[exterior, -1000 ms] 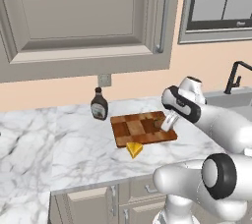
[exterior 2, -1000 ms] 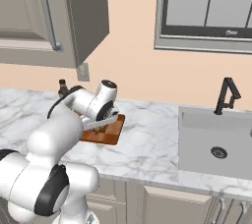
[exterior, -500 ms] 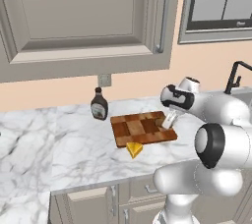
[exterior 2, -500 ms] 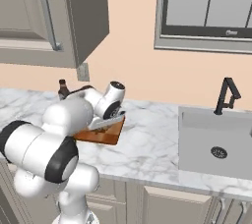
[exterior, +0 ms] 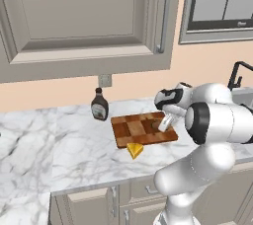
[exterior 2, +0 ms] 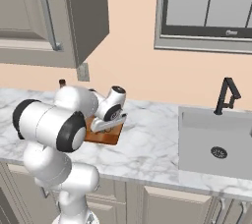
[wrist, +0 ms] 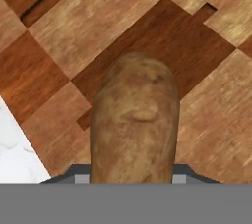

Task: Retrieve the reheated potato from the microwave, then place the potato, cheese, and condiment on the cutting board.

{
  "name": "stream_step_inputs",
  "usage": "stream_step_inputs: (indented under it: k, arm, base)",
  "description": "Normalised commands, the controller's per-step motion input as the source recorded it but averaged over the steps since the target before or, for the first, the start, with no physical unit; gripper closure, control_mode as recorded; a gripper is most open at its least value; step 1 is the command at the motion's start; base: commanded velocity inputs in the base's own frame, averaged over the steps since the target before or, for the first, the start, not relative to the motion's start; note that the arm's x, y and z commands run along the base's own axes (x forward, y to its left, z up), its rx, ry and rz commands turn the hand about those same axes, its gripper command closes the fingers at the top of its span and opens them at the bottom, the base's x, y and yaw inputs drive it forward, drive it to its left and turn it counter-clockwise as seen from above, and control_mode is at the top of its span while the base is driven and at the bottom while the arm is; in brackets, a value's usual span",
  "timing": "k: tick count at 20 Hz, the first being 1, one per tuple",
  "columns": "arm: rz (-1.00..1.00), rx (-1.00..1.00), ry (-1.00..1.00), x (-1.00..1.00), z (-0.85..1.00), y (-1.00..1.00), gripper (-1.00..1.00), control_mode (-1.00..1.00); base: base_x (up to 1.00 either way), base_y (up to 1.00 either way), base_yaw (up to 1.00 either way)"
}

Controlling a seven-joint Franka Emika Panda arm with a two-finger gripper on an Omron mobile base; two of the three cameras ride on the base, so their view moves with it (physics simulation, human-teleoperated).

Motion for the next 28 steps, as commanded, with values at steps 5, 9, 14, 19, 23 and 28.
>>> stream_step_inputs:
  k: [5, 9, 14, 19, 23, 28]
  arm:
    - [0.00, 0.00, 0.00, 0.46, -0.27, 0.00, 1.00, -1.00]
    - [0.00, 0.00, 0.00, 0.42, -0.23, -0.04, 1.00, -1.00]
    - [0.00, 0.00, 0.00, 0.04, -0.42, 0.03, 1.00, -1.00]
    - [0.00, 0.00, 0.01, -0.03, -0.44, 0.11, -1.00, -1.00]
    - [0.00, 0.00, 0.03, 0.00, -0.14, 0.02, -1.00, -1.00]
    - [0.00, 0.00, -0.01, -0.10, 0.12, 0.00, -1.00, -1.00]
  base:
    - [0.00, 0.00, 0.00]
    - [0.00, 0.00, 0.00]
    - [0.00, 0.00, 0.00]
    - [0.00, 0.00, 0.00]
    - [0.00, 0.00, 0.00]
    - [0.00, 0.00, 0.00]
